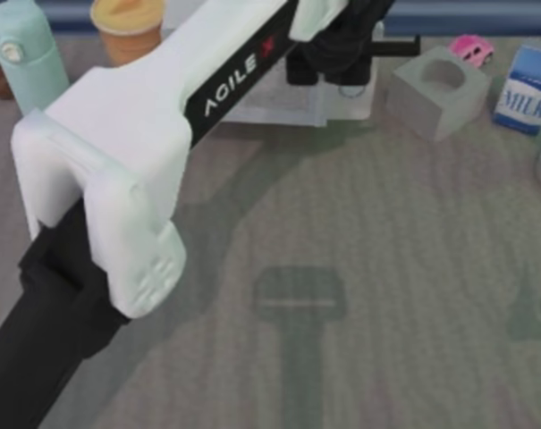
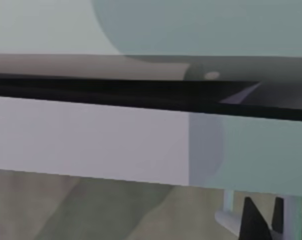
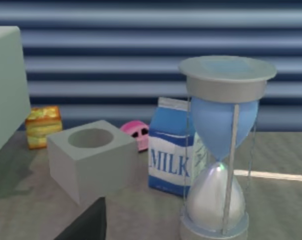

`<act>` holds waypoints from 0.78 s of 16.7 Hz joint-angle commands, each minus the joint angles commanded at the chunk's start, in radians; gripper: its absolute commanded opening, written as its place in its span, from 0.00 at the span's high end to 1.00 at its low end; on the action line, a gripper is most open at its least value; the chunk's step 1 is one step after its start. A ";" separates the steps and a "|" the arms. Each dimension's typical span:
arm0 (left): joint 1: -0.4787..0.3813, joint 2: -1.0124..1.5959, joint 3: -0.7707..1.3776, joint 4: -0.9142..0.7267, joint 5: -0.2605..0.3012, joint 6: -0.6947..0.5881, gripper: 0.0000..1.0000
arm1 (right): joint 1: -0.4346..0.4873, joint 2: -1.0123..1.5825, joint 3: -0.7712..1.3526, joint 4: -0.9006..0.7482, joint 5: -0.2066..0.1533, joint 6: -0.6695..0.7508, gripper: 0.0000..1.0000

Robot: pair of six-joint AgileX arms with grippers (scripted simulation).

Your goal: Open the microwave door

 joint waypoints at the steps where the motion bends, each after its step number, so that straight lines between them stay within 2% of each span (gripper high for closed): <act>1: 0.005 0.011 0.033 -0.035 0.012 -0.008 1.00 | 0.000 0.000 0.000 0.000 0.000 0.000 0.00; 13: 0.010 0.024 0.072 -0.075 0.027 -0.018 1.00 | 0.000 0.000 0.000 0.000 0.000 0.000 0.00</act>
